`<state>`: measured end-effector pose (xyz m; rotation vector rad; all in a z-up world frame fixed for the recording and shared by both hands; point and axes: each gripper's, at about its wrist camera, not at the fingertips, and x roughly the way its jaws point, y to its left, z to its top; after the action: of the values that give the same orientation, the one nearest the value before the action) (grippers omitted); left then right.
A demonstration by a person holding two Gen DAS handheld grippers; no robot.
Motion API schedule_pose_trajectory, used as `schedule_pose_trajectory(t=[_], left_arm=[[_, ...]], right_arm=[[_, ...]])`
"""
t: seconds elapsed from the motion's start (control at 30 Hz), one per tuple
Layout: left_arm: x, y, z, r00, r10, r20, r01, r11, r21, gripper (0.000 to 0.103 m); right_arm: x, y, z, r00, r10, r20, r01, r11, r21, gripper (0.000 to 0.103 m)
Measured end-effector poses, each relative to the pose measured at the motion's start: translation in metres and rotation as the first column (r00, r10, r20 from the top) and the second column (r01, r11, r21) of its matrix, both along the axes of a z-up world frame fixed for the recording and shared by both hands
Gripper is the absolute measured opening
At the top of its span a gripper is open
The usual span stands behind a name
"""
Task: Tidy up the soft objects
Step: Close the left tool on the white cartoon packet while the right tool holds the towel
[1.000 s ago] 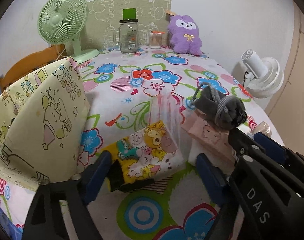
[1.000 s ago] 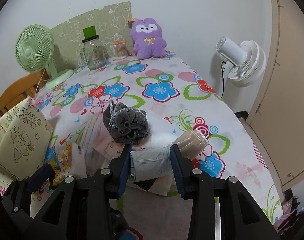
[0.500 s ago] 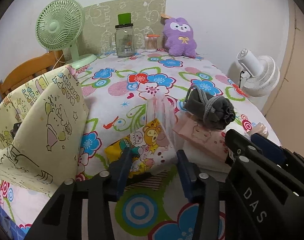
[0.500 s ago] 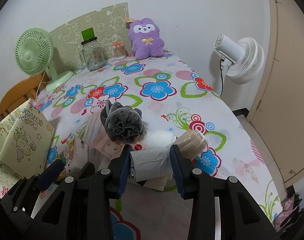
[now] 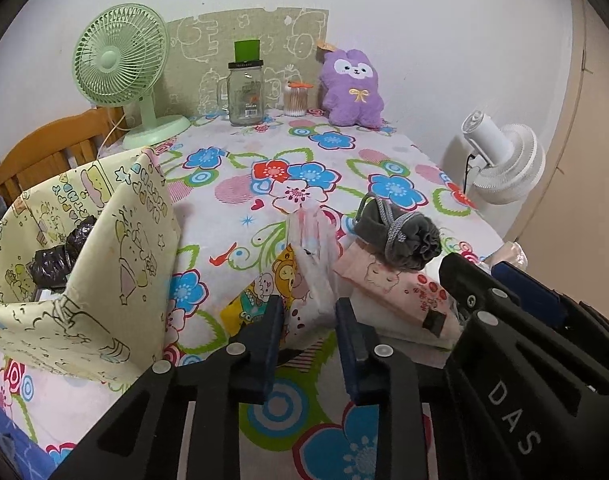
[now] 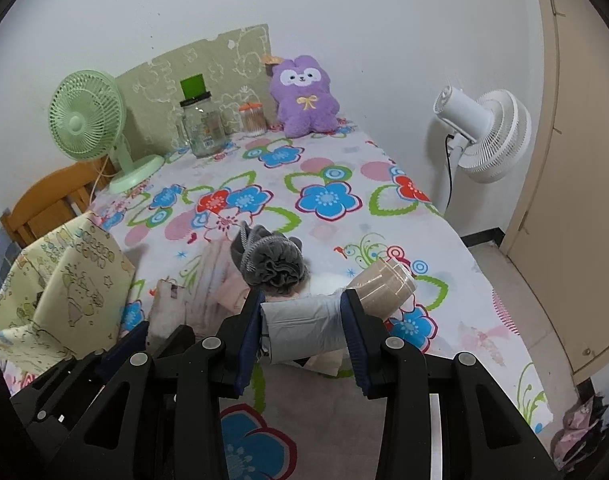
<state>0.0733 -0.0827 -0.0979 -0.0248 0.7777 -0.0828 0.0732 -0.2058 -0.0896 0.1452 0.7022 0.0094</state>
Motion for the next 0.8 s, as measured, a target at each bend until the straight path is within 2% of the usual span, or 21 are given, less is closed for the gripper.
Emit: schedule_pose_trajectory(t=[0.17, 0.5, 0.8], left_arm=[[-0.004, 0.002, 0.008, 1.0, -0.003, 0.004, 0.003, 1.0, -0.017, 0.021], [-0.014, 0.007, 0.024, 1.0, -0.011, 0.009, 0.011, 1.0, -0.029, 0.02], [-0.024, 0.011, 0.052, 0.999, -0.025, 0.045, 0.027, 0.999, -0.032, 0.02]], right_arm=[[-0.007, 0.003, 0.011, 1.0, 0.006, 0.022, -0.006, 1.0, 0.0, 0.043], [-0.018, 0.009, 0.028, 0.999, 0.024, 0.044, -0.024, 1.0, 0.004, 0.043], [-0.028, 0.014, 0.055, 0.995, 0.043, 0.085, -0.043, 0.999, 0.001, 0.043]])
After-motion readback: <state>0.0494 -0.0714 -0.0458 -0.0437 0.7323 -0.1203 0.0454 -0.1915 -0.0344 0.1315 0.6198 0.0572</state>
